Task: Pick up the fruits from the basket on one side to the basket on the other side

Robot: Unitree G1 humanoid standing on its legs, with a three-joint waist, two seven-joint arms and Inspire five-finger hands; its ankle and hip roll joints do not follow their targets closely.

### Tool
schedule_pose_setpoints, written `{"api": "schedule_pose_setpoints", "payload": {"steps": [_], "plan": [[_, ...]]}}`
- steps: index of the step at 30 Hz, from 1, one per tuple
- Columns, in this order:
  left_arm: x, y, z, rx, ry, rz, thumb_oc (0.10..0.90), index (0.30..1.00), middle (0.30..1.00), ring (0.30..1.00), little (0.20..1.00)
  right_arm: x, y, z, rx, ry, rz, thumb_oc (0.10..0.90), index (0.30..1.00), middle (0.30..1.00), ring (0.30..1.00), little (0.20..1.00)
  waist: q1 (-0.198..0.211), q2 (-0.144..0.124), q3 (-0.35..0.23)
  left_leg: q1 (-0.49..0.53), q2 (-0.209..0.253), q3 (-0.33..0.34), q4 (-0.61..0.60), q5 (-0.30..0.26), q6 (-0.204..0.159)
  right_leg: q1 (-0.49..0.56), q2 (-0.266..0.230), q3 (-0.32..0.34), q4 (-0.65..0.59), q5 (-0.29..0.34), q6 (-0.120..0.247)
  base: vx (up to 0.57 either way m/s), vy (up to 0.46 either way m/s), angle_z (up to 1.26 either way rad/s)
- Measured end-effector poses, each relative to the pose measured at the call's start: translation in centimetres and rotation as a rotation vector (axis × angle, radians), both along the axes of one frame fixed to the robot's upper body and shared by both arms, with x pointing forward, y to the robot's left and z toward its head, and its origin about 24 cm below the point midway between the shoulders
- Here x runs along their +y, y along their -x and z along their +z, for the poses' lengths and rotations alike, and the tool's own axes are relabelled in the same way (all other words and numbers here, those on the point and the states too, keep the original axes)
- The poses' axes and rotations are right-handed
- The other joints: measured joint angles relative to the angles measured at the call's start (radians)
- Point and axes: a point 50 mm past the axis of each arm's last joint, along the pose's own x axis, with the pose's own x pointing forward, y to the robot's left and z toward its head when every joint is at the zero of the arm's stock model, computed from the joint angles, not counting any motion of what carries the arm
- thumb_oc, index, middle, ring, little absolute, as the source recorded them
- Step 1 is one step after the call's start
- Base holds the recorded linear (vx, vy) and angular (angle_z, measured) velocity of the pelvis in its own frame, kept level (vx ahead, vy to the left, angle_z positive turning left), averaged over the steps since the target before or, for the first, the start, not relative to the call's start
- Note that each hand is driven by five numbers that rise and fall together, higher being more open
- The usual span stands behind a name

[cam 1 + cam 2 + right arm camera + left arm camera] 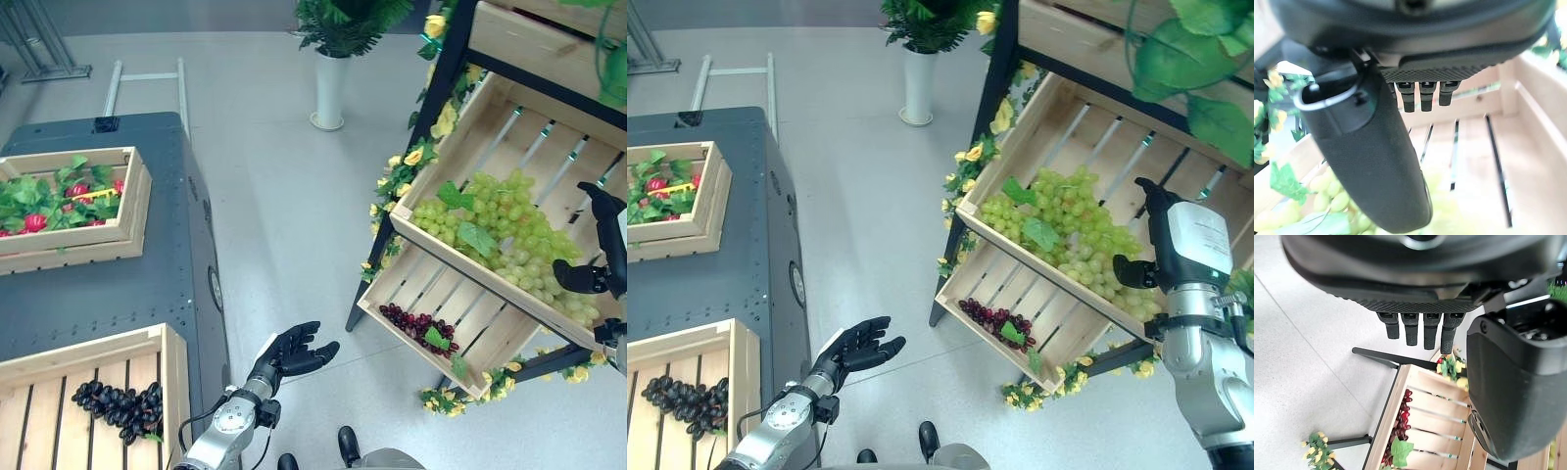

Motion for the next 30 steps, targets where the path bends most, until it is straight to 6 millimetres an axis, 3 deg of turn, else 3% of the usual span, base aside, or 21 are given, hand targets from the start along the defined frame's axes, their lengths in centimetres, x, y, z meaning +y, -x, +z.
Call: {"api": "schedule_pose_setpoints", "payload": {"steps": [7, 15, 26, 30], "plan": [[-2.0, 0.0, 0.0, -0.02, 0.068, 0.004, 0.8, 0.9, 0.9, 0.9, 0.9, 4.3, 0.9, 1.4, -0.095, 0.066, 0.324, 0.8, 0.9, 0.9, 0.9, 0.9, -0.011, 0.044, -0.026, -0.007, 0.002, 0.013, 0.0, -0.002, -0.001, -0.011, 0.003, 0.01, 0.0, -0.001, 0.006, 0.0, 0.003, -0.06], [-2.3, 0.3, -0.2, -0.015, 0.064, 0.005, 0.8, 0.9, 0.9, 0.9, 0.9, 7.3, 1.7, 1.8, -0.136, 0.069, 0.549, 0.8, 0.9, 0.9, 0.9, 0.9, -0.007, 0.041, -0.045, -0.011, 0.001, 0.013, 0.0, -0.002, -0.001, -0.016, 0.002, 0.008, 0.0, 0.0, 0.004, -0.01, -0.005, 0.0], [-3.2, 0.9, -0.6, 0.01, 0.07, 0.02, 0.8, 0.9, 0.9, 0.9, 0.9, 14.3, 1.1, -3.2, -0.037, -0.255, 0.812, 0.8, 0.9, 0.9, 0.9, 0.9, 0.022, 0.034, -0.059, -0.009, 0.001, 0.01, 0.001, -0.001, -0.002, -0.012, 0.001, 0.001, 0.0, 0.002, 0.002, 0.0, -0.002, 0.0], [-3.4, 0.9, -0.7, 0.012, 0.068, 0.046, 0.8, 0.9, 0.9, 0.9, 0.9, 16.4, 1.0, -3.8, -0.032, -0.318, 0.882, 0.8, 0.9, 0.9, 0.9, 0.9, 0.052, 0.037, -0.059, -0.01, 0.001, -0.005, 0.006, 0.002, -0.002, -0.009, 0.0, -0.008, 0.0, 0.002, 0.001, -0.01, -0.019, 0.09]]}}
